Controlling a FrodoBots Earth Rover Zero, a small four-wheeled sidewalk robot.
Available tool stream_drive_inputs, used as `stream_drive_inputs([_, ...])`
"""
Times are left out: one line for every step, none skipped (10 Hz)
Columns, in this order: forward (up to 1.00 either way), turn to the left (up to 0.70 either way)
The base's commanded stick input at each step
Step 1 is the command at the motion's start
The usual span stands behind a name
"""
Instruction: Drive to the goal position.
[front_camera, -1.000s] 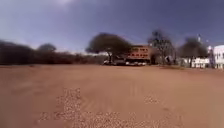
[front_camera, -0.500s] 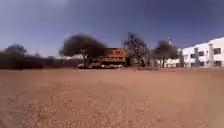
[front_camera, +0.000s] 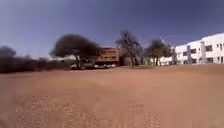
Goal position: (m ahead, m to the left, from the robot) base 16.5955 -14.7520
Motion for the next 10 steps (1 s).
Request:
stream_drive_inputs([1.0, 0.0])
stream_drive_inputs([1.0, 0.0])
stream_drive_inputs([1.0, 0.0])
stream_drive_inputs([1.0, 0.0])
stream_drive_inputs([1.0, 0.0])
stream_drive_inputs([1.0, 0.0])
stream_drive_inputs([1.0, 0.0])
stream_drive_inputs([1.0, 0.0])
stream_drive_inputs([1.0, 0.0])
stream_drive_inputs([1.0, 0.0])
